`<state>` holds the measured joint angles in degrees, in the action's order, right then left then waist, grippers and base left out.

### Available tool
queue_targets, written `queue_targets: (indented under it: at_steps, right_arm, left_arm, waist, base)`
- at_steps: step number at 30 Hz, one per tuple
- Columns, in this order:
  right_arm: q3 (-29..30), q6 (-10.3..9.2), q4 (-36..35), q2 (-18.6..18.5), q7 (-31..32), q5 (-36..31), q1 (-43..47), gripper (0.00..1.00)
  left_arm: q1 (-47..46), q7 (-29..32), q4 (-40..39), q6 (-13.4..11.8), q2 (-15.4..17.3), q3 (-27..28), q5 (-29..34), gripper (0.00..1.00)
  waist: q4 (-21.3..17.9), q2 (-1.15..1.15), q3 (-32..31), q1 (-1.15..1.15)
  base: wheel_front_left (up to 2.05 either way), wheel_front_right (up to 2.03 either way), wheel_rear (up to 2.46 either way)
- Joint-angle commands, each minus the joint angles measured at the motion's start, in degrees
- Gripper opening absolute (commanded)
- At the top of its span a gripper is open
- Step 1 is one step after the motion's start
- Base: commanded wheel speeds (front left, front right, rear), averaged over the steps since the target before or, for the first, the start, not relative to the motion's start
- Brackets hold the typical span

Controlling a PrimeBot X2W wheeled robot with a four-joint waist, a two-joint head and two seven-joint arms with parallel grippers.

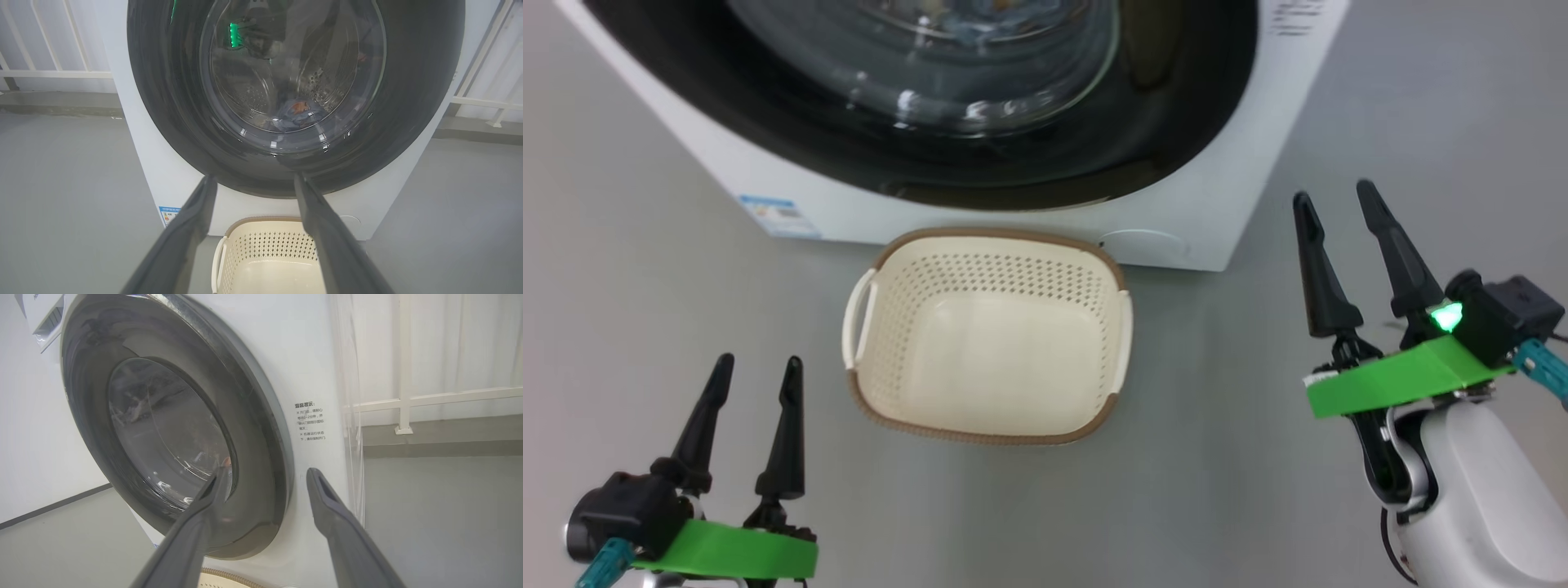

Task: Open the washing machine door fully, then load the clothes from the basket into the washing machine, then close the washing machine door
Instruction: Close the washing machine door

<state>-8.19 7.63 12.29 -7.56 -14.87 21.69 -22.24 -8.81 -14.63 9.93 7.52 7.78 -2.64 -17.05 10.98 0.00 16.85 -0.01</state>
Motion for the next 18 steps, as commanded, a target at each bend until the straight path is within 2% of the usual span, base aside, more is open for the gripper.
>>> queue_targets:
  at_steps: [1, 18]
  right_arm:
    - [-0.62, -0.14, -1.69, 0.37, -0.13, 0.03, 1.04, 1.0]
    - [2.48, -0.14, -2.37, 0.0, -0.13, -0.31, 10.07, 1.0]
  left_arm:
    - [0.22, -0.37, -0.87, -0.03, 1.76, 2.2, 0.35, 1.0]
    - [3.47, -0.37, -0.4, -0.03, 3.66, 4.2, 0.84, 1.0]
  waist:
    - [-2.71, 0.0, -2.34, 0.01]
    - [-10.79, 0.0, -6.82, 0.01]
  base:
    - [0.0, 0.0, 0.0]
    - [0.0, 0.0, 0.0]
